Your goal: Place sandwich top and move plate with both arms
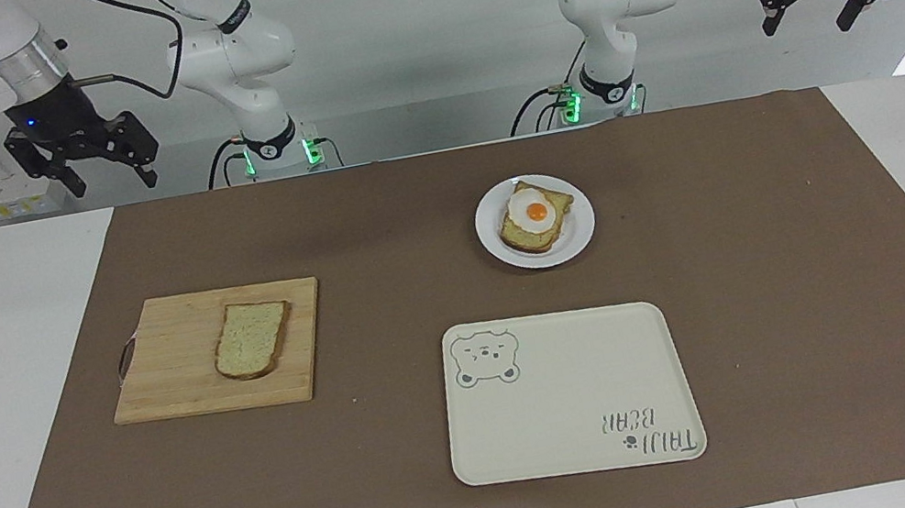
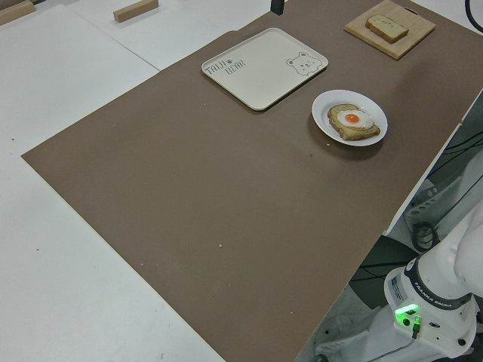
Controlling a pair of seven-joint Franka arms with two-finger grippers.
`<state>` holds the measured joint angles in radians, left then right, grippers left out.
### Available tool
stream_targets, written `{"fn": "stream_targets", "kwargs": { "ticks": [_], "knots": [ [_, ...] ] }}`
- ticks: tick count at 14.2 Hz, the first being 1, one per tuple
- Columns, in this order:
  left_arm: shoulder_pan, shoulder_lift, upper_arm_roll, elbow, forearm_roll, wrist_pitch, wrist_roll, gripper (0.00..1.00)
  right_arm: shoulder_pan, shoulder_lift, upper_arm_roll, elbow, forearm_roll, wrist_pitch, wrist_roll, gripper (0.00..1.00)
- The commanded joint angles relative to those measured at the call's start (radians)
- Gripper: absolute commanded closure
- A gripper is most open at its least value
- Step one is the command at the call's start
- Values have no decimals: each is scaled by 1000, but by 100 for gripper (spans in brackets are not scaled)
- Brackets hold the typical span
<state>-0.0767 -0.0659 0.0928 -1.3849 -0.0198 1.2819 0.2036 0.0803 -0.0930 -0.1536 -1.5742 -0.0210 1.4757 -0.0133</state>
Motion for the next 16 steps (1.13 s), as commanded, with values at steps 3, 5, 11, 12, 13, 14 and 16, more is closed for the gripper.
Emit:
{"fn": "stream_targets", "kwargs": {
  "ticks": [3,5,11,12,13,14,16],
  "knots": [
    [5,-26,-4,-33,6,10,-7,0,-1,-25,-1,-27,-13,0,1,0],
    [5,-26,-4,-33,6,10,-7,0,-8,-25,-1,-29,-13,0,1,0],
    [5,-26,-4,-33,6,10,-7,0,-8,-25,-1,-29,-13,0,1,0],
    [5,-26,-4,-33,6,10,-7,0,-8,-25,-1,-29,-13,0,1,0],
    [5,-26,-4,-33,6,10,-7,0,-8,-25,-1,-27,-13,-8,1,0],
    [5,-26,-4,-33,6,10,-7,0,-11,-24,-4,-26,-17,-9,1,0],
    [5,-26,-4,-33,6,10,-7,0,-8,-24,-17,-23,-13,-12,3,0]
  ]
}}
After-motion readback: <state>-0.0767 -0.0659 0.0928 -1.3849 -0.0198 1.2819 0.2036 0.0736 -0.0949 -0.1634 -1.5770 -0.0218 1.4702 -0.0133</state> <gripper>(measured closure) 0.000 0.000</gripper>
